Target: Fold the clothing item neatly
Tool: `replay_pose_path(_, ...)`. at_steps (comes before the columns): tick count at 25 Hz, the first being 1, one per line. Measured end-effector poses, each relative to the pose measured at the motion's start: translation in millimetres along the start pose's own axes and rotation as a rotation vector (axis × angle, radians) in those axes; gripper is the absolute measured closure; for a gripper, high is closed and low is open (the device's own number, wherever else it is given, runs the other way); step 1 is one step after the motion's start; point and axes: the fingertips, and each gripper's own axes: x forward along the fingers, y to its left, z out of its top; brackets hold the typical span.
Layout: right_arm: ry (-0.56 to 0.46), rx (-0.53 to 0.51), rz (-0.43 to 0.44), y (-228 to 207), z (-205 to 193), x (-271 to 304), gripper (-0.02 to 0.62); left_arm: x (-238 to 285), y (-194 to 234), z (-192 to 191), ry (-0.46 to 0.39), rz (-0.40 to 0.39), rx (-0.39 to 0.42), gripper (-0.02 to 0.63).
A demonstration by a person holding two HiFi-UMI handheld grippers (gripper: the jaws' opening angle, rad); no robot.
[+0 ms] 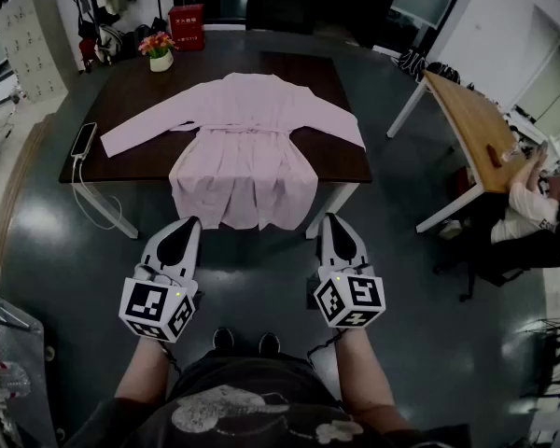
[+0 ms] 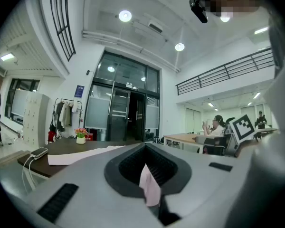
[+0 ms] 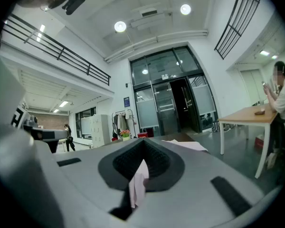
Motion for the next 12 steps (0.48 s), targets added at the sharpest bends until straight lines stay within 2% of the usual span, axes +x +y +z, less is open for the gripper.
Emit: replay_pose_path(12, 0.050, -0.015, 0.005, -7, -18, -1, 0.604, 5, -9, -13, 0.040, -0.008, -0.015, 0.597)
